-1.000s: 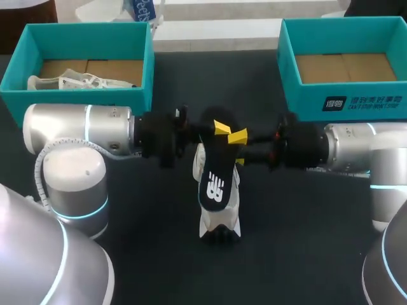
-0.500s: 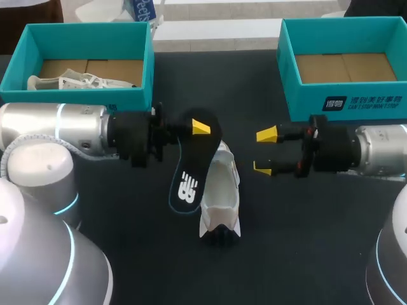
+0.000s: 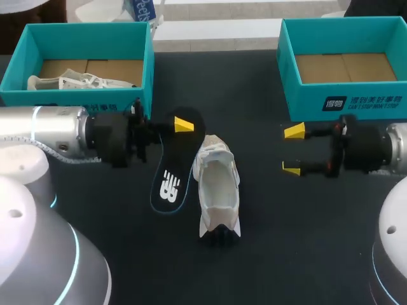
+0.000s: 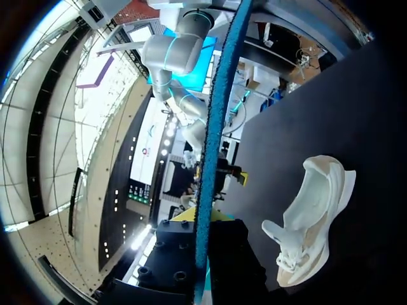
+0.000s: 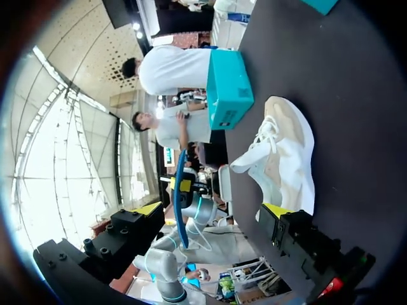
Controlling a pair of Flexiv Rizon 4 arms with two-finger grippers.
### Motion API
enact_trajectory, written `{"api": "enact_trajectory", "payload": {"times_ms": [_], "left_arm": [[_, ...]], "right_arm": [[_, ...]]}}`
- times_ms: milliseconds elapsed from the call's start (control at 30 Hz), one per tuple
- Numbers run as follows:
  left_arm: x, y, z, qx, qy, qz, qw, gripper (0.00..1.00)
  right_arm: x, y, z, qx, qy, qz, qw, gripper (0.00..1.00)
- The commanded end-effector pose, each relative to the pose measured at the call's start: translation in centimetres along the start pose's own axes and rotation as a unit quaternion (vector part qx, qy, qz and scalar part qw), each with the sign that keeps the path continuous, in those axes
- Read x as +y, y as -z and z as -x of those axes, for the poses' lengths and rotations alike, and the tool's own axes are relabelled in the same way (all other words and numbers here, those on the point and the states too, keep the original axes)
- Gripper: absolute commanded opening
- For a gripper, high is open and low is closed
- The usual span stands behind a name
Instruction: Take the shoe out of the shoebox, open the shoe tongue, remove and reinsert the insole, then place the shoe into the shoebox
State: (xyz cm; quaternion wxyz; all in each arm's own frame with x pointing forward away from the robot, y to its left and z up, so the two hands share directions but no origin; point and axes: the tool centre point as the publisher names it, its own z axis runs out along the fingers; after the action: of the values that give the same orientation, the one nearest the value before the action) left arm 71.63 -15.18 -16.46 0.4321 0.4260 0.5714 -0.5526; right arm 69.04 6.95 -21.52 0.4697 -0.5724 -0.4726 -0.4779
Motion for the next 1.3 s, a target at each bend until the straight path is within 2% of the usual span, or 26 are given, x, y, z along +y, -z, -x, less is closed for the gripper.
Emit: {"api": "enact_trajectory", "payload": {"times_ms": [33, 267, 300, 333, 367, 400, 433, 500, 533, 633, 700, 733, 800, 1300], "left_arm": [[-0.9, 0.2, 0.0, 0.0, 0.0, 0.011, 1.0, 0.0], [-0.9, 0.2, 0.0, 0.0, 0.0, 0.011, 1.0, 0.0], [-0.9, 0.2, 0.0, 0.0, 0.0, 0.011, 1.0, 0.0], [-0.9, 0.2, 0.0, 0.0, 0.0, 0.011, 1.0, 0.0], [-0.9, 0.2, 0.0, 0.0, 0.0, 0.011, 1.0, 0.0], [-0.9, 0.2, 0.0, 0.0, 0.0, 0.011, 1.0, 0.0], [-0.9, 0.2, 0.0, 0.0, 0.0, 0.011, 1.0, 0.0], [-0.9, 0.2, 0.0, 0.0, 0.0, 0.011, 1.0, 0.0], [-0.9, 0.2, 0.0, 0.0, 0.0, 0.011, 1.0, 0.0], [-0.9, 0.2, 0.0, 0.0, 0.0, 0.011, 1.0, 0.0], [-0.9, 0.2, 0.0, 0.0, 0.0, 0.011, 1.0, 0.0], [-0.9, 0.2, 0.0, 0.0, 0.0, 0.011, 1.0, 0.0], [-0.9, 0.2, 0.0, 0.0, 0.0, 0.011, 1.0, 0.0], [-0.9, 0.2, 0.0, 0.0, 0.0, 0.011, 1.0, 0.0]], "right_arm": [[-1.4, 0.2, -0.8, -0.01, 0.0, 0.02, 1.0, 1.0], [-1.4, 0.2, -0.8, -0.01, 0.0, 0.02, 1.0, 1.0], [-1.1, 0.1, -1.0, -0.03, 0.035, 0.014, 0.999, 1.0], [-0.7, 0.2, -1.3, -0.048, 0.123, -0.003, 0.991, 1.0], [-0.6, 0.2, -1.6, -0.084, 0.185, -0.01, 0.979, 1.0], [-0.6, 0.1, -2.0, -0.111, 0.265, -0.023, 0.957, 1.0], [-0.8, -0.2, -2.3, -0.139, 0.317, -0.054, 0.936, 1.0], [-0.9, -0.4, -2.3, -0.153, 0.383, -0.09, 0.907, 1.0], [-1.0, -0.7, -2.4, -0.177, 0.427, -0.114, 0.879, 1.0], [-1.4, -0.7, -2.6, -0.189, 0.521, -0.141, 0.82, 1.0], [-1.6, -0.7, -3.2, -0.202, 0.56, -0.154, 0.789, 1.0], [-1.6, -0.7, -3.3, -0.205, 0.559, -0.156, 0.788, 1.0], [-1.3, -0.2, -3.8, -0.213, 0.546, -0.149, 0.797, 1.0], [-1.3, -0.2, -3.8, -0.213, 0.546, -0.149, 0.797, 1.0]]}}
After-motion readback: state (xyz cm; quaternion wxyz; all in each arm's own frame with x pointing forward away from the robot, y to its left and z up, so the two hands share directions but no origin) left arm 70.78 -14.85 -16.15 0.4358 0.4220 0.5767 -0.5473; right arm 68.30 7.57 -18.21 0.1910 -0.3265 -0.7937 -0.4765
